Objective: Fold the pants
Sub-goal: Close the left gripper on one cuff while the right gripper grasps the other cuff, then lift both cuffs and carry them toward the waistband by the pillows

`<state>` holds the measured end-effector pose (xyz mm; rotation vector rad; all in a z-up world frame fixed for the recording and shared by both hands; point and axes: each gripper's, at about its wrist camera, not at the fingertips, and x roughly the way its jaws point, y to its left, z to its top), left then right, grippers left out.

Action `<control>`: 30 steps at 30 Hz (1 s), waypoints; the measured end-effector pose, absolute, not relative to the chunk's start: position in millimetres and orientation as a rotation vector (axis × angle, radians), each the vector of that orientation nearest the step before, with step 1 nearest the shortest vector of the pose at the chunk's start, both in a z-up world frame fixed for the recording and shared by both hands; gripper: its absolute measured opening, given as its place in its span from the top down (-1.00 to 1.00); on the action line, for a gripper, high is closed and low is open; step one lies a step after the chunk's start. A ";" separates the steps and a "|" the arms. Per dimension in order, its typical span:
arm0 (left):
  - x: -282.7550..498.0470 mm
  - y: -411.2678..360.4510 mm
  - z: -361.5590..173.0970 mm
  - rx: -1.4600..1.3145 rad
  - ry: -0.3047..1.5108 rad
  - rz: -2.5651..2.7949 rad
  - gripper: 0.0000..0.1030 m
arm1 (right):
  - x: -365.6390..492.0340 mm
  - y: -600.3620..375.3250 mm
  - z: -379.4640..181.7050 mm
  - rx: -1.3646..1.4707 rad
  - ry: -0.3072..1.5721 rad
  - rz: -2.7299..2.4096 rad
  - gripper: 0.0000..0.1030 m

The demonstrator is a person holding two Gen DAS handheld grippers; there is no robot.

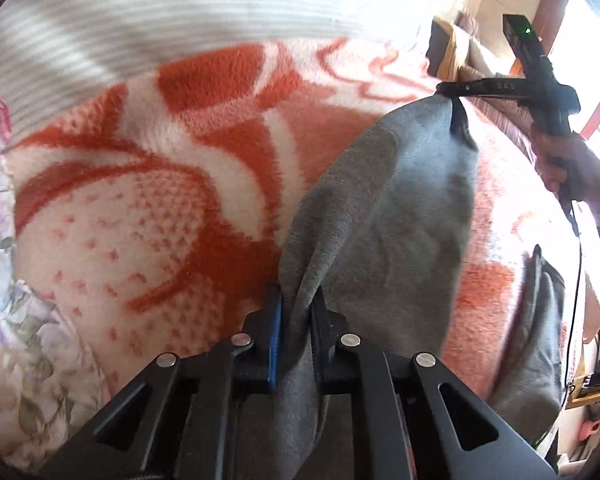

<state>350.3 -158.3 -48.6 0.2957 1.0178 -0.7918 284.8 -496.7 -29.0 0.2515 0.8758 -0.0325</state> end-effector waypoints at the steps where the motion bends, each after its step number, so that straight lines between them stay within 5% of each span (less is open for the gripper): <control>1: 341.1 -156.5 -41.8 0.290 1.003 -0.798 0.81 | 278.9 -500.3 -24.8 0.255 0.869 -0.028 0.81; 10: 260.6 -144.8 -1.7 0.282 0.912 -0.813 0.83 | 194.5 -499.6 -2.6 0.281 0.824 0.044 0.81; 30: 85.5 -139.4 -28.7 0.383 0.852 -0.785 0.82 | 35.5 -496.6 -53.1 0.329 0.818 0.058 0.82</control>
